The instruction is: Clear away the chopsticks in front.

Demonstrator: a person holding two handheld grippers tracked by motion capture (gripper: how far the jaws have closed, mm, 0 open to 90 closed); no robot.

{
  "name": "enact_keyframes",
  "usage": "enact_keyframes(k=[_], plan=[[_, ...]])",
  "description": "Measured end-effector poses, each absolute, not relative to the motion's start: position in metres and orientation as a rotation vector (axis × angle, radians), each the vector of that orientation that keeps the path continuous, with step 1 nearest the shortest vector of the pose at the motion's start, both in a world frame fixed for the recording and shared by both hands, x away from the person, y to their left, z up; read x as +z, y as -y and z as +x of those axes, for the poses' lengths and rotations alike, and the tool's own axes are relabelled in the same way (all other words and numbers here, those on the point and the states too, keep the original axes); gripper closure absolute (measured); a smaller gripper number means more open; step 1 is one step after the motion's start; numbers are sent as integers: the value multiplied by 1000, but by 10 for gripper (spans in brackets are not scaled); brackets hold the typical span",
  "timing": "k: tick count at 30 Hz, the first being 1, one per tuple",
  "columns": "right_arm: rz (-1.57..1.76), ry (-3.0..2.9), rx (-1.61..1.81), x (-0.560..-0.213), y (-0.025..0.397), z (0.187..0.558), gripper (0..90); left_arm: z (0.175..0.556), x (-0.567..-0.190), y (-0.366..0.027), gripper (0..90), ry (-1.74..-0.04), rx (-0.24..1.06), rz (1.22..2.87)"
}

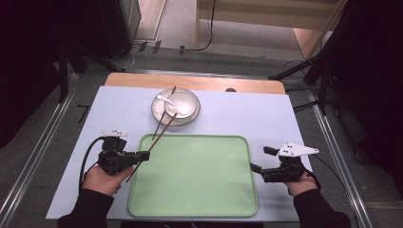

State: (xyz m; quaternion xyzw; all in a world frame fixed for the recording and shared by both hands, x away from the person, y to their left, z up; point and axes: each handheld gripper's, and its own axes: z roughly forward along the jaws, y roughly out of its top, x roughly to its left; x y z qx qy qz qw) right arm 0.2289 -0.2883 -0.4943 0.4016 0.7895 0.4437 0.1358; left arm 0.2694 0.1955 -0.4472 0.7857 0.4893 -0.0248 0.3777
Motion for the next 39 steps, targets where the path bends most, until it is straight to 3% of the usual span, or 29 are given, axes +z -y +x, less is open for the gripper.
enact_keyframes(k=[20,39], plan=[[1150,-2294,1286,-494,288,229,152,265,-502,-171,868,-1292,-186,2201],[1167,-2291,1274,-494,289,226,152,267,-505,-166,837,-1267,-167,2234]])
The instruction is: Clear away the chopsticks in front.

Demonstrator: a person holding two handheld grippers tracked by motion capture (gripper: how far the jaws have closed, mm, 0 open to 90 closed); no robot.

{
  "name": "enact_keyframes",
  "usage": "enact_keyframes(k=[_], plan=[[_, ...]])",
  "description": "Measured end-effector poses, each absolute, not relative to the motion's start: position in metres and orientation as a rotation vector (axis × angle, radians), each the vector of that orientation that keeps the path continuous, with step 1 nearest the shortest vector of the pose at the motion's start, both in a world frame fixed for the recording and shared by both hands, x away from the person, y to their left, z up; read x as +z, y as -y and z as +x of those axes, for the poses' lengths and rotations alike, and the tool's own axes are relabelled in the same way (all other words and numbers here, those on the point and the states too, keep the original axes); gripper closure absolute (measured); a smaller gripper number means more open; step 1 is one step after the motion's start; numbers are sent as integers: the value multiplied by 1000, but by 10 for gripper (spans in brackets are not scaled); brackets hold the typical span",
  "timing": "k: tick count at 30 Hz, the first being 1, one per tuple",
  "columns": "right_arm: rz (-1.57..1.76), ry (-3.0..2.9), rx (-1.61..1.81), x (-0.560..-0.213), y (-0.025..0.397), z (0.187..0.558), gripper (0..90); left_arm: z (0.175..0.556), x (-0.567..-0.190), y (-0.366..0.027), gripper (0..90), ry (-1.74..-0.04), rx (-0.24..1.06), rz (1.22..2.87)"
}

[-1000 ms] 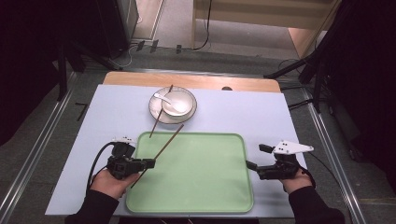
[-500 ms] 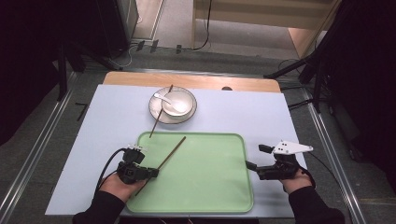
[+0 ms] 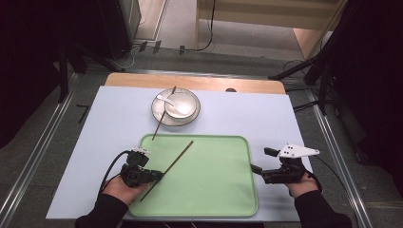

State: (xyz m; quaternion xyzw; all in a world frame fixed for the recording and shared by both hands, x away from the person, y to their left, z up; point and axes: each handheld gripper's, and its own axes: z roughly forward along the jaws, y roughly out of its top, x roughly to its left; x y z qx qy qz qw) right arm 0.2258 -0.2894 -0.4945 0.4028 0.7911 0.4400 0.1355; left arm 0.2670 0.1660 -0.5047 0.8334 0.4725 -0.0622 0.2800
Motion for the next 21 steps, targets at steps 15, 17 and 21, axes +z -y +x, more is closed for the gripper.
enact_keyframes(k=[15,17,21], plan=[[1164,-2295,1271,-495,289,224,152,279,-486,-180,530,-1181,-152,2132],[1161,-2299,1269,-495,289,224,152,282,-484,-184,468,-1168,-127,2120],[1159,-2302,1264,-495,289,224,152,289,-480,-188,405,-1151,-73,2109]])
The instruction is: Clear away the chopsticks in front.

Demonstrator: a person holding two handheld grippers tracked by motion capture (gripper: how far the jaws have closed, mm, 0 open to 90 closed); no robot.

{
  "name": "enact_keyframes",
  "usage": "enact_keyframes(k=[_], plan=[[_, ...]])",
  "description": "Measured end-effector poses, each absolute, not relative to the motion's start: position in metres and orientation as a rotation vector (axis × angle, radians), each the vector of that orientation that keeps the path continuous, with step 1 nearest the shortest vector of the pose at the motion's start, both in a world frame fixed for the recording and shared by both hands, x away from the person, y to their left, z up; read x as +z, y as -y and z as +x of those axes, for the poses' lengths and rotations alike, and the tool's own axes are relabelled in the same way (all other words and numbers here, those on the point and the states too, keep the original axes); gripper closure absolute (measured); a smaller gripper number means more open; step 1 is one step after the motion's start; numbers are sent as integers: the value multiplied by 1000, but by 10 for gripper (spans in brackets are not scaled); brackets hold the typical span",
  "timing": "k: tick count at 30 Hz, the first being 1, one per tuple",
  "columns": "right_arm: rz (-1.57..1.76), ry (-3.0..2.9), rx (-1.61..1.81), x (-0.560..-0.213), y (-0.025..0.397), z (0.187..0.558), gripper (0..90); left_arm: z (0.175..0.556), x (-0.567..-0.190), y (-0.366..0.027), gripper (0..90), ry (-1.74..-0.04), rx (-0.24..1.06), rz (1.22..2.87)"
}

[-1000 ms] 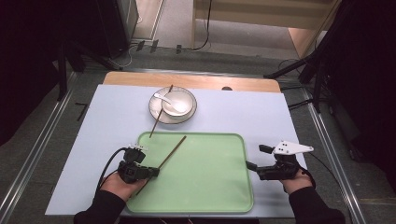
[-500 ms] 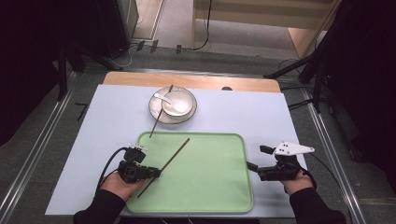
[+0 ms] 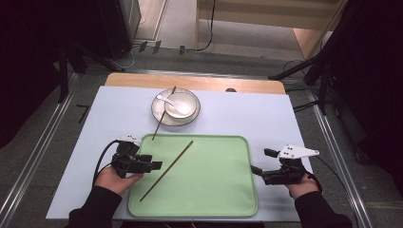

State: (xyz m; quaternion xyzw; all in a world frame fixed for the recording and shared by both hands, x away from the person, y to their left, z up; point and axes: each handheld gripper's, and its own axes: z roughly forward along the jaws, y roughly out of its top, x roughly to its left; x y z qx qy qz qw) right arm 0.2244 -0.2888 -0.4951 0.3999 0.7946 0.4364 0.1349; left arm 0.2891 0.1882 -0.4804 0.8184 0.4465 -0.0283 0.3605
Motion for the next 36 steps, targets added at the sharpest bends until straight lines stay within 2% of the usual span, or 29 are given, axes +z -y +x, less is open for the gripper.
enact_keyframes(k=[6,16,24,36], plan=[[1169,-2304,1263,-496,288,224,152,302,-475,-187,349,-1141,-28,2132],[1165,-2306,1261,-496,289,225,152,335,-462,-188,327,-1186,13,2109],[1168,-2305,1263,-496,288,224,152,360,-458,-193,358,-1224,31,2094],[1173,-2304,1258,-497,289,224,152,390,-466,-194,455,-1298,33,2057]])
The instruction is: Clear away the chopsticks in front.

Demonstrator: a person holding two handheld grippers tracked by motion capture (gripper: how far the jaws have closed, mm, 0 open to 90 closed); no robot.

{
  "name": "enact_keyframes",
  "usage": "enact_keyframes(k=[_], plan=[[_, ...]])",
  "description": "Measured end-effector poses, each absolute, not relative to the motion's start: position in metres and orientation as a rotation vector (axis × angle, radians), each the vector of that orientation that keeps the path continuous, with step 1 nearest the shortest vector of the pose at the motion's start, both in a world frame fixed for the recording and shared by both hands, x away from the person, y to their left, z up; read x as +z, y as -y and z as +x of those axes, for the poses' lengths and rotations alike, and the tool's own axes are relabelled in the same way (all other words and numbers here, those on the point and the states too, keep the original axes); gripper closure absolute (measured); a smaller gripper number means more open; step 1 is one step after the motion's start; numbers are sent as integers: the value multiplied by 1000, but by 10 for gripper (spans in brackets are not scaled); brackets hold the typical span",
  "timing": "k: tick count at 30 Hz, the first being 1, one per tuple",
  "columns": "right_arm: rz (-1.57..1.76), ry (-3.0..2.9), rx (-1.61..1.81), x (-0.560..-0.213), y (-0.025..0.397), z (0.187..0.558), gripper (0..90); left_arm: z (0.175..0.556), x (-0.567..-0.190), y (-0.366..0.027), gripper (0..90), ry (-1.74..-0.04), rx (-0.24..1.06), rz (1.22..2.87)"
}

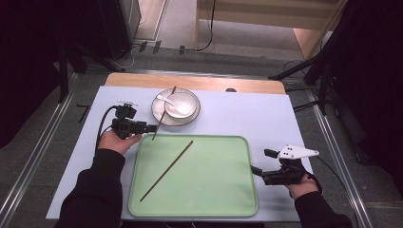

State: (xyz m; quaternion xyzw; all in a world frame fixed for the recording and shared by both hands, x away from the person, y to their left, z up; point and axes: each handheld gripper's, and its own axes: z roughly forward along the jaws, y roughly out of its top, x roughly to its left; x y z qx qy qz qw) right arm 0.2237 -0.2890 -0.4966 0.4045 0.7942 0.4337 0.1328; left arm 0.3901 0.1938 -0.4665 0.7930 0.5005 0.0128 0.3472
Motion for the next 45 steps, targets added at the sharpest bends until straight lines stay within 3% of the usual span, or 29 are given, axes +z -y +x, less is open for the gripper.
enact_keyframes(k=[28,45], plan=[[1185,-2292,1251,-497,293,218,152,429,-475,-162,617,-1227,216,2121],[1184,-2296,1251,-497,293,219,152,439,-490,-156,713,-1283,160,2086]])
